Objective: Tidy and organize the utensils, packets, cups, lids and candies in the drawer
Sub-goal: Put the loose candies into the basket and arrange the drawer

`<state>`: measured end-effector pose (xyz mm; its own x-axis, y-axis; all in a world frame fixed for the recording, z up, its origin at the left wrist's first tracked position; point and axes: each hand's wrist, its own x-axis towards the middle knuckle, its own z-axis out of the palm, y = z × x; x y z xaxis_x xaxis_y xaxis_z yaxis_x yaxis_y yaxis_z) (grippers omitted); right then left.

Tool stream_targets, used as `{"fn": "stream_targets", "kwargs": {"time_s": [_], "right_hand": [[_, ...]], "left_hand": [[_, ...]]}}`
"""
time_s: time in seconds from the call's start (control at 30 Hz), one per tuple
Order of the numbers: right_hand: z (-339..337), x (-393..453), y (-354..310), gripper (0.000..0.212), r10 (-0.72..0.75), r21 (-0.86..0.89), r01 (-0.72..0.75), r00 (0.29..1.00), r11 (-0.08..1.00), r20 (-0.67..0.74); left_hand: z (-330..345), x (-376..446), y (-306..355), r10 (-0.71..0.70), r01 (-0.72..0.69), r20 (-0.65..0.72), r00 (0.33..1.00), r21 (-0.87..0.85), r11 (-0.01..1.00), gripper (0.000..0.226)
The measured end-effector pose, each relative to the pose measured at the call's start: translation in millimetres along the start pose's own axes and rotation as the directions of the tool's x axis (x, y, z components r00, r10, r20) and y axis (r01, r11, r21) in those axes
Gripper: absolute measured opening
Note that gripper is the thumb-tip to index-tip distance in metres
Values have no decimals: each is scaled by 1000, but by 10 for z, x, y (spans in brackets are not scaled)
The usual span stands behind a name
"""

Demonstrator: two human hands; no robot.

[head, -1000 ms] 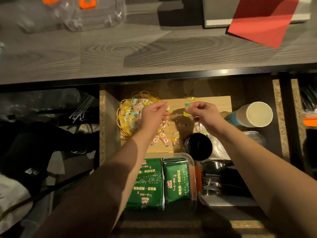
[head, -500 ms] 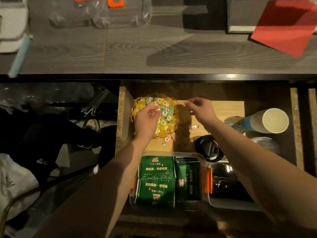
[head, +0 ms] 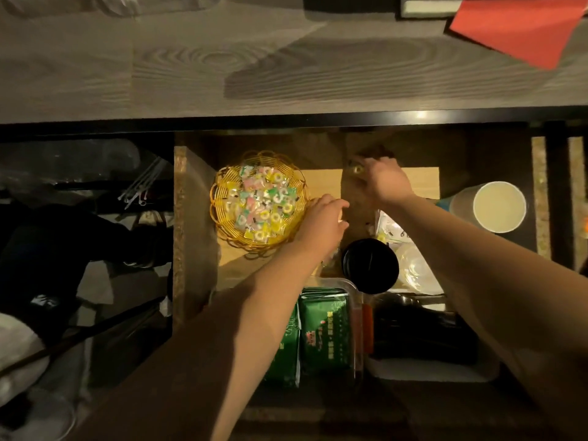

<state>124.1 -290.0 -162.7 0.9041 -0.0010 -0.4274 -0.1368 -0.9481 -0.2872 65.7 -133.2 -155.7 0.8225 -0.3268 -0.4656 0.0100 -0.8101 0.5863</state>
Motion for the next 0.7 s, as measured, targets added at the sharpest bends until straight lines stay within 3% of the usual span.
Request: {"fn": "stream_targets", "kwargs": {"time_s": [0.17, 0.37, 0.47, 0.53, 0.6, 0.63, 0.7], "right_hand": [[70, 127, 39, 25, -33, 36, 32, 999, 999, 39], [88, 53, 66, 16, 15, 135, -18, 1000, 991, 27], [103, -18, 60, 14, 89, 309, -88, 996, 947, 12], [72, -73, 23, 13, 195, 573, -162, 981, 804, 4], [-5, -141, -50, 12, 291, 805, -204, 956, 557, 41], [-48, -182, -97, 13, 304, 864, -208, 950, 458, 68], [-121, -268, -244, 12, 259, 905, -188, 962, 381, 91]], "left_hand": [[109, 41, -20, 11, -15, 20, 1000, 168, 986, 32], [88, 61, 4, -82, 83, -3, 997, 51, 995, 22], [31, 23, 68, -89, 87, -15, 996, -79, 993, 25], [-45, -43, 142, -133, 108, -75, 988, -269, 957, 23], [-166, -110, 202, -211, 129, -123, 970, -473, 871, 21], [-240, -141, 213, -256, 134, -150, 955, -553, 822, 21], [-407, -207, 176, -343, 129, -215, 914, -648, 750, 20]]}}
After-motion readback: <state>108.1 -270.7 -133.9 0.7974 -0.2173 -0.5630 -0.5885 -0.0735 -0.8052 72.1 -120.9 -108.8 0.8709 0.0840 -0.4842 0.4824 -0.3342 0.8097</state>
